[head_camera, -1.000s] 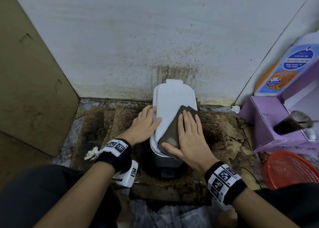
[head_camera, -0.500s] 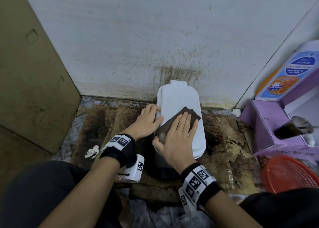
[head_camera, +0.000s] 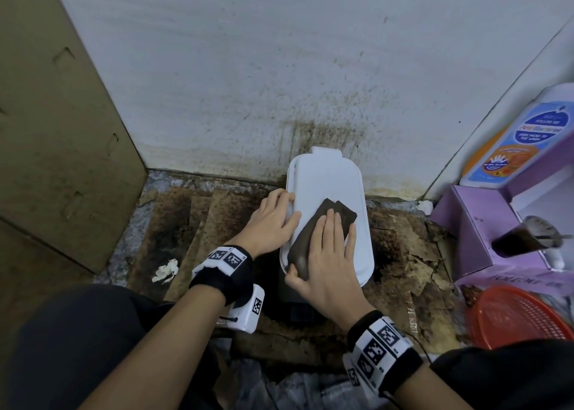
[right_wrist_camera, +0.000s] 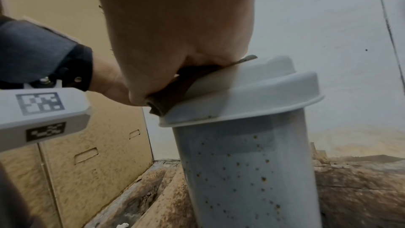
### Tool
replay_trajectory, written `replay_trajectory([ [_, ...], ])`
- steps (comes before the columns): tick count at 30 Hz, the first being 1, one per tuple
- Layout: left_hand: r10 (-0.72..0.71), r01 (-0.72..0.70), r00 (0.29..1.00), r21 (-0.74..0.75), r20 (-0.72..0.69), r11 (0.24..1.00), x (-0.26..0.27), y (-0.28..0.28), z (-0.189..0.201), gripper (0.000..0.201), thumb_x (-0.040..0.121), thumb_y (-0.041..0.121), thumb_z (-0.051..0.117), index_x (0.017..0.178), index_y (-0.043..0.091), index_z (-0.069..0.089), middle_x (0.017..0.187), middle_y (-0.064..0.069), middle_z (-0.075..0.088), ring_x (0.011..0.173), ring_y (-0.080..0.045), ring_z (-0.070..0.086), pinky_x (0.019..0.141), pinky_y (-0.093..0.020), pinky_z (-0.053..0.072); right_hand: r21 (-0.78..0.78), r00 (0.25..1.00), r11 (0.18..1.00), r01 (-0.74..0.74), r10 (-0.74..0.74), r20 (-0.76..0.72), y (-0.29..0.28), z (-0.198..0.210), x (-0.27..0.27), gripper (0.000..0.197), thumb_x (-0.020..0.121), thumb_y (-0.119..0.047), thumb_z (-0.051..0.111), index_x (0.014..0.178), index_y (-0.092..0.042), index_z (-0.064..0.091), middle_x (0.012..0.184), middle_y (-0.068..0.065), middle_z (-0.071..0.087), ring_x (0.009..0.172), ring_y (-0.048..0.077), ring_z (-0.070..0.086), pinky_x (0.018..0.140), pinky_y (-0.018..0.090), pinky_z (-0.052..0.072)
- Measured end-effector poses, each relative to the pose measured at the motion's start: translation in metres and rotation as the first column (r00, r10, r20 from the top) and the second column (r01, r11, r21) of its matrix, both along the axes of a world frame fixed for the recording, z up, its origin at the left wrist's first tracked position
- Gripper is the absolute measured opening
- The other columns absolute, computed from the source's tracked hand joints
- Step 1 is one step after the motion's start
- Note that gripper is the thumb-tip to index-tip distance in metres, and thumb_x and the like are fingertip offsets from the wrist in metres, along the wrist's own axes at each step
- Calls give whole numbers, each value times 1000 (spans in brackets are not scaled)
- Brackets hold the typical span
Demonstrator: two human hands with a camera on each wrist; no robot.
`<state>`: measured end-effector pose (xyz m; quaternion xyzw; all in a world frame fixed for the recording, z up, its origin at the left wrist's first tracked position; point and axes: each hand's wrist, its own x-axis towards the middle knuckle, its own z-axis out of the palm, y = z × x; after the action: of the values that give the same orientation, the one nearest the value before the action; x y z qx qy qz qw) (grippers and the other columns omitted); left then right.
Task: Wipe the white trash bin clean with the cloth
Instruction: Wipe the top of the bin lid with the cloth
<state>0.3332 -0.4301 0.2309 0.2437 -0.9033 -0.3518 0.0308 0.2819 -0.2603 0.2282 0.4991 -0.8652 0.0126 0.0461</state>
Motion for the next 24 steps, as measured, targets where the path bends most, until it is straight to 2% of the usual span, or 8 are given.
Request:
replay_trajectory([
  [4, 0, 0, 1000, 19, 1, 1000, 1, -2, -1, 50, 111, 42, 40, 153, 16, 34, 161, -1, 25, 147, -27, 29, 115, -43, 32, 45, 997, 997, -70, 71, -26, 17, 2, -7, 98, 84, -55, 42, 155, 10, 24, 164, 30, 19, 156, 40, 12, 123, 65, 9],
  [7, -2, 2, 1000, 35, 0, 999, 1, -3, -1, 50, 110, 42, 41, 152, 16, 35, 160, 0, 26, 148, -25, 28, 114, -42, 30, 62, 998, 996, -65, 66, -22, 19, 3, -7, 99, 86, -59, 40, 156, 8, 22, 165, 28, 18, 157, 37, 11, 124, 64, 7],
  [10, -4, 4, 1000, 66, 0, 998, 2, -6, 0, 49, 110, 42, 41, 152, 17, 34, 159, 2, 24, 148, -24, 26, 117, -44, 30, 42, 1000, 999, 12, -12, -9, 10, 4, 2, 98, 86, -60, 37, 154, 9, 27, 163, 29, 24, 155, 39, 17, 123, 65, 7],
  [13, -12, 12, 1000, 92, -2, 996, 2, -7, 3, 49, 110, 41, 42, 152, 17, 35, 158, 3, 24, 149, -21, 24, 119, -43, 29, -11, 989, 989, 151, -151, 14, -7, 2, 16, 94, 86, -58, 38, 151, 10, 34, 160, 30, 31, 153, 41, 25, 122, 67, 3],
  [17, -6, 6, 1000, 105, -4, 994, 3, -7, 4, 47, 110, 40, 44, 151, 18, 36, 159, 3, 25, 149, -21, 24, 116, -40, 28, -69, 956, 955, 287, -281, 86, -31, -1, 28, 92, 87, -54, 42, 151, 11, 32, 159, 32, 31, 153, 42, 24, 123, 66, -3],
  [20, 1, 0, 1000, 108, -8, 994, 2, -7, 4, 46, 109, 39, 46, 149, 18, 38, 158, 2, 26, 148, -23, 26, 115, -41, 29, -97, 947, 944, 314, -305, 102, -37, -2, 31, 92, 88, -49, 52, 152, 12, 28, 160, 33, 27, 154, 42, 21, 123, 64, -2],
  [24, -10, 11, 1000, 97, -15, 995, 3, -7, 4, 46, 109, 40, 45, 148, 17, 38, 157, 2, 27, 145, -22, 27, 114, -39, 31, -115, 961, 957, 265, -251, 117, -29, -2, 28, 93, 83, -49, 43, 153, 11, 28, 161, 32, 26, 154, 42, 18, 124, 63, -1],
])
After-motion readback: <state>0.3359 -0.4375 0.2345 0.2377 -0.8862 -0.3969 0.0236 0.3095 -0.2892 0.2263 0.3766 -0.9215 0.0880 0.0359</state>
